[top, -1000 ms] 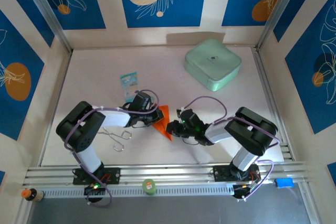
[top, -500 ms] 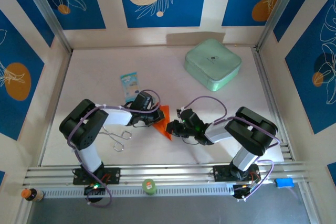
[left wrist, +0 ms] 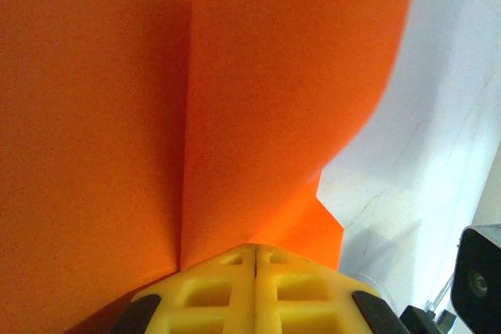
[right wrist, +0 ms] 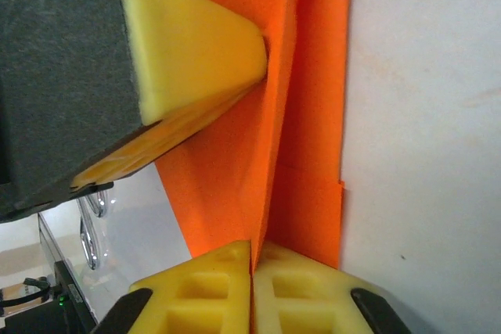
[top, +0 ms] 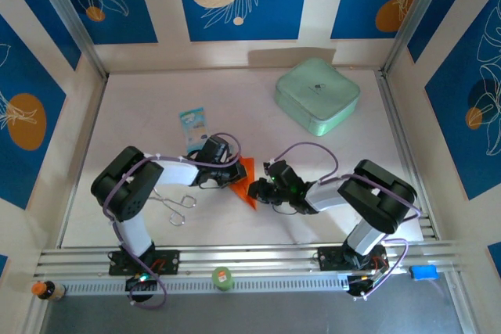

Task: Fold a paper plane with a square sheet of paper (pick it up from the middle)
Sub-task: Fourth fold the wing at the center of the table.

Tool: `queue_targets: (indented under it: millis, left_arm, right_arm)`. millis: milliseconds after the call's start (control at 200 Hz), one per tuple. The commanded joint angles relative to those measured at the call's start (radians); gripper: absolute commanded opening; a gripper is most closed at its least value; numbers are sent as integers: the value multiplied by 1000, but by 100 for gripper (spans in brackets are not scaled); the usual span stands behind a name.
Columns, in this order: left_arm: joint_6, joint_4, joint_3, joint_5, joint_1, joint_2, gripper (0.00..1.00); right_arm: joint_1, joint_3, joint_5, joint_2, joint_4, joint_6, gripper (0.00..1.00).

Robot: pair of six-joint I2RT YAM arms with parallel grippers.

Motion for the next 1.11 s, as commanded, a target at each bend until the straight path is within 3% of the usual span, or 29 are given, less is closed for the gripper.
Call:
queue_targets:
  millis: [0,195,420,680,1100]
  left_arm:
    - [31,-65,7,-10,-7,38,3]
    - [31,-61,3,-13,-6,44,3]
    - [27,-52,2,-8,-6,47,3]
    - [25,-50,-4,-13,-5,38,3]
    - [17,-44,-10,-14,-4,31,3]
  right_arm:
    - [-5,6,-10,-44,-165,-7,12]
    - [-8,25,-27,-107,-263,-28,14]
    - [-12,28,-110,-71,-239,-20,12]
    - [-13,24,-110,-73,-253,-14,11]
    - [-25,90,-111,-105,-363,-107,25]
